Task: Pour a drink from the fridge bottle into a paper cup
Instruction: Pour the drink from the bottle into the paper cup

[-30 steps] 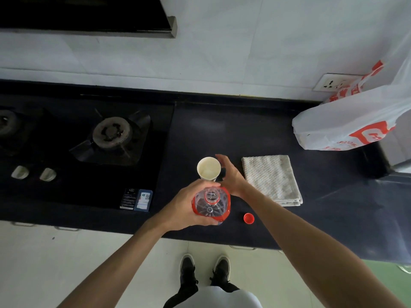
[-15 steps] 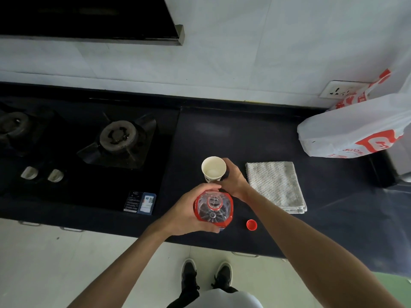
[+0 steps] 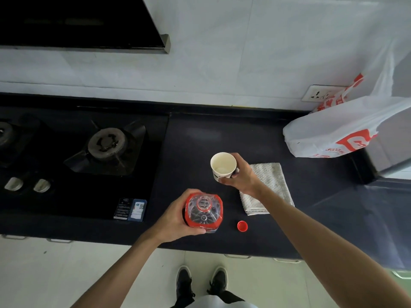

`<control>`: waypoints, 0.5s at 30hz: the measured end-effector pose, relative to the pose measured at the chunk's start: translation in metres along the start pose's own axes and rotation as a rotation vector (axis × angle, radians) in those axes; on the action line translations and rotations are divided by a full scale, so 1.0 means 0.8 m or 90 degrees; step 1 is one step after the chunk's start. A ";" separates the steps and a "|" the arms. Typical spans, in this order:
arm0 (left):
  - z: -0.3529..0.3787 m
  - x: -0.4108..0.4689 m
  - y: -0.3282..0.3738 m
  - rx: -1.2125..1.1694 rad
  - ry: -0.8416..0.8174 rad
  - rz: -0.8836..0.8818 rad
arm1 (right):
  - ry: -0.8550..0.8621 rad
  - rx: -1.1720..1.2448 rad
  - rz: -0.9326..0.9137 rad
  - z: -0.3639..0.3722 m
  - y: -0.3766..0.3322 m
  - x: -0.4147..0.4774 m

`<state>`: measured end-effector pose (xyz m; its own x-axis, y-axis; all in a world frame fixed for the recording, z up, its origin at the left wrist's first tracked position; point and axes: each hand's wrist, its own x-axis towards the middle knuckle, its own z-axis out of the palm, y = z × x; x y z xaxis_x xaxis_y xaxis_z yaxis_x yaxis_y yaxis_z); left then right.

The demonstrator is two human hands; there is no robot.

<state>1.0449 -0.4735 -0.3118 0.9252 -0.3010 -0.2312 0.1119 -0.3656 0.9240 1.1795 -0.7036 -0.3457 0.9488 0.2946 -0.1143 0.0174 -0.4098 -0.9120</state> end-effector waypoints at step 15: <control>-0.037 0.041 0.064 -0.067 0.132 0.041 | 0.023 0.047 -0.017 -0.079 -0.068 0.000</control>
<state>1.0922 -0.4760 -0.2629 0.9852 -0.1285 -0.1138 0.0782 -0.2542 0.9640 1.1982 -0.7358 -0.2713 0.9589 0.2732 -0.0764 0.0212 -0.3376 -0.9411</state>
